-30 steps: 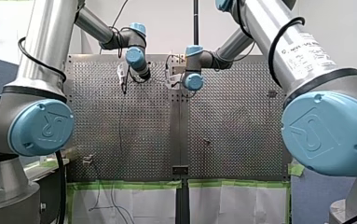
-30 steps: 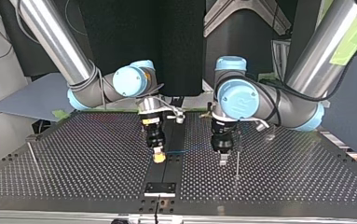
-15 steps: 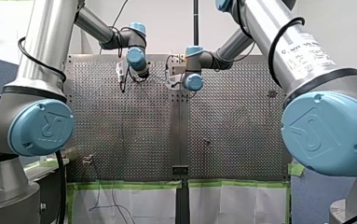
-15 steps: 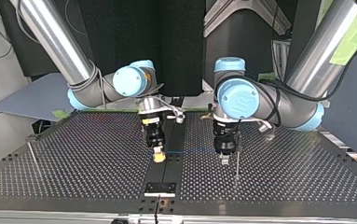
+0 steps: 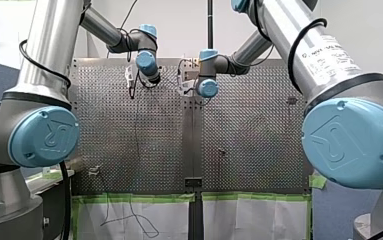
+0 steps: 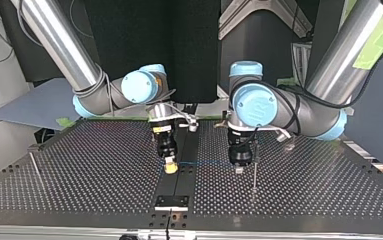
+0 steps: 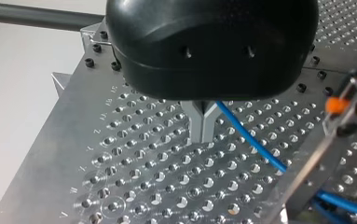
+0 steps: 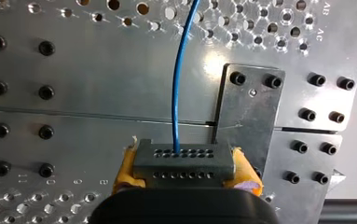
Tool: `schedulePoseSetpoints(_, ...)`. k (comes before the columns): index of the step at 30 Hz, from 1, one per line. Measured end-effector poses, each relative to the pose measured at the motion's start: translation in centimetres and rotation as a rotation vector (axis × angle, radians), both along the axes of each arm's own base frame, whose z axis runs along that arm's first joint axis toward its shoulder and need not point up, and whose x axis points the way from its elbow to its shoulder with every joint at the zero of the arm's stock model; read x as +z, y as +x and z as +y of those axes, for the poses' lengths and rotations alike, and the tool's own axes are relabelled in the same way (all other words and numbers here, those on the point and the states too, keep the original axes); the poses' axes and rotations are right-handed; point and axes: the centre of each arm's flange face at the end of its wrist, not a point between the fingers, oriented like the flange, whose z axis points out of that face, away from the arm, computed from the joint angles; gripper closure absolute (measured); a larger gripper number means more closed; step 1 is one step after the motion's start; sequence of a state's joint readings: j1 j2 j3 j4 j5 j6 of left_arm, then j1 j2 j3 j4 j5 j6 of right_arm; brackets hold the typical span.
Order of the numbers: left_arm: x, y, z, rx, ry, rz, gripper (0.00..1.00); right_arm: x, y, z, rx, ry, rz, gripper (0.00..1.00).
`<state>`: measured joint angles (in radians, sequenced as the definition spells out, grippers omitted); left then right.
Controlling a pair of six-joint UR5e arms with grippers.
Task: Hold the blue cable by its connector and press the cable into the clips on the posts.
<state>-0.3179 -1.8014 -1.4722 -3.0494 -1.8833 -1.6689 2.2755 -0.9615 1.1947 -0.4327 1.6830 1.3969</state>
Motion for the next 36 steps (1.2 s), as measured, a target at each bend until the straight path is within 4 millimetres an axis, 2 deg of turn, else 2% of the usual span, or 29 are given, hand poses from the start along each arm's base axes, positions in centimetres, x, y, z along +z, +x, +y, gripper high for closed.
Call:
schedulePoseSetpoints(11,0.1,0.0,-0.3,-0.008,-0.005,-0.013,0.98,-0.1,-0.1,-0.1,-0.001,0.006,-0.007,1.00)
schedulePoseSetpoints(21,0.5,0.3,-1.1,-0.019,-0.048,-0.063,0.98,-1.2,-0.5,0.1,0.001,0.037,-0.019,1.00)
schedulePoseSetpoints(29,-2.2,0.4,-3.0,-0.025,-0.057,-0.022,0.98,-2.0,-0.8,0.2,-0.009,0.068,-0.033,1.00)
schedulePoseSetpoints(36,-3.2,-0.2,-4.4,-0.027,-0.073,-0.007,0.98,-2.7,-1.6,-0.1,-0.035,0.104,-0.059,1.00)
